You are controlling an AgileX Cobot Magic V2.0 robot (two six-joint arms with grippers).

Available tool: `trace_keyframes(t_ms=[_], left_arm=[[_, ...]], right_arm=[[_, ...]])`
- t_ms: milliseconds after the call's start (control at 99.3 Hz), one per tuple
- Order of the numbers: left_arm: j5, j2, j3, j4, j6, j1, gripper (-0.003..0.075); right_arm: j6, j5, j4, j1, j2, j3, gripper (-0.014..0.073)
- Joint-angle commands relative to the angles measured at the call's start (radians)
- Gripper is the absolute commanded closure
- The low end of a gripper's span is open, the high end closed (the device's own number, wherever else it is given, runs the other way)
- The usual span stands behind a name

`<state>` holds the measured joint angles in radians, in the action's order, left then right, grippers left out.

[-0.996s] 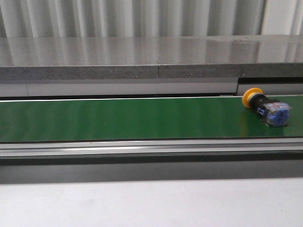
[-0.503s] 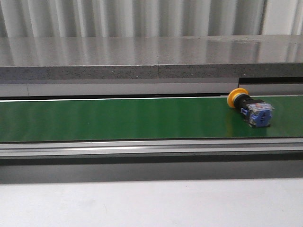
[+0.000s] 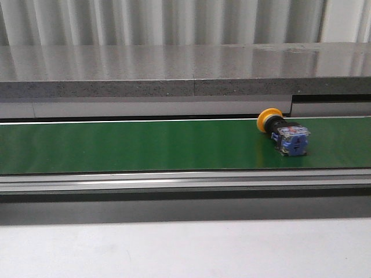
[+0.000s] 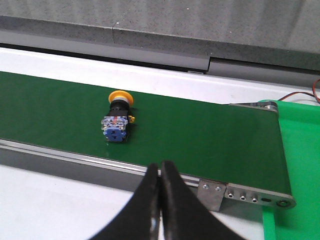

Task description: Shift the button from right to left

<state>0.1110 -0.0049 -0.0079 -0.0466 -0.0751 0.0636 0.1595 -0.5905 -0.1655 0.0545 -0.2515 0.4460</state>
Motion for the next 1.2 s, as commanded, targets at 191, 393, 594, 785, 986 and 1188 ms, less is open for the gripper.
trace_keyframes(t_ms=[191, 393, 594, 785, 986, 1188], left_arm=[[0.119, 0.077, -0.202, 0.016, 0.002, 0.006, 0.0740], [0.282, 0.274, -0.357, 0.016, 0.002, 0.006, 0.0740], [0.420, 0.478, -0.495, 0.016, 0.002, 0.006, 0.0673], [0.414, 0.606, -0.560, 0.014, 0.002, 0.006, 0.0255], [0.330, 0.653, -0.566, 0.002, 0.002, 0.006, 0.0177], [0.343, 0.699, -0.603, -0.041, 0.002, 0.060, 0.0197]], right_arm=[[0.010, 0.078, -0.009, 0.001, -0.007, 0.024, 0.0660], [0.010, 0.078, -0.009, 0.001, -0.007, 0.024, 0.0660], [0.010, 0.078, -0.009, 0.001, -0.007, 0.024, 0.0660], [0.010, 0.078, -0.009, 0.001, -0.007, 0.024, 0.0660], [0.010, 0.078, -0.009, 0.001, -0.007, 0.024, 0.0660], [0.010, 0.078, -0.009, 0.001, -0.007, 0.024, 0.0660]])
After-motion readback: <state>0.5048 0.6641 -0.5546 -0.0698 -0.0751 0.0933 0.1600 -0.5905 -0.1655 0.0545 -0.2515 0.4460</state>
